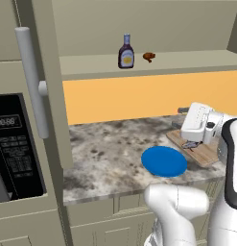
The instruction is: Pick the fish from the plate and place it on the cutting board. Then pick the condiment bottle from the cabinet and place it next to the cutting board.
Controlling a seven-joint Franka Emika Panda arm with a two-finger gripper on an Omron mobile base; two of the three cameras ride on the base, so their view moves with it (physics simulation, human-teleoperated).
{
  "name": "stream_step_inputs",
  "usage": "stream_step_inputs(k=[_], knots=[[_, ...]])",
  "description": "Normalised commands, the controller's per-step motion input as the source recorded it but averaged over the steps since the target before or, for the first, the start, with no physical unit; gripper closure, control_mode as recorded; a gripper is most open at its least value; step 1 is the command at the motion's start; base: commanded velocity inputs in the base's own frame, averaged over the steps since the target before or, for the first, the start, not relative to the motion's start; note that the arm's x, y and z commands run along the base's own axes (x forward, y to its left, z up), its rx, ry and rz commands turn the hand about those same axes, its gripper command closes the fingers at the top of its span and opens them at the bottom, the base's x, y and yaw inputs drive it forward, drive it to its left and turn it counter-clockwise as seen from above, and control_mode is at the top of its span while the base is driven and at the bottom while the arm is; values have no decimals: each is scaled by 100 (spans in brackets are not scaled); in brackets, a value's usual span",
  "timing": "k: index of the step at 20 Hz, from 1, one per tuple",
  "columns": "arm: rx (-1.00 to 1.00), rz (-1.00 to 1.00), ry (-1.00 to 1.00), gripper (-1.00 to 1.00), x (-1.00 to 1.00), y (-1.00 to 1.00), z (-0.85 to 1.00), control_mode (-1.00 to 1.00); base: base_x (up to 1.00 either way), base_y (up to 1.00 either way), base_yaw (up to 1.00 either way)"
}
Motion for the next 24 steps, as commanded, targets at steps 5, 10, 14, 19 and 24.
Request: stream_step_inputs(k=[5,10,14,19,24], knots=[[3,0,0,-100,0,0,39,-100,0,0,0],[1,0,0,-100,0,0,37,-100,0,0,0],[0,0,0,-100,0,0,35,-100,0,0,0],[0,0,0,-100,0,2,36,-100,0,0,0],[0,0,-2,-100,0,5,38,-100,0,0,0]])
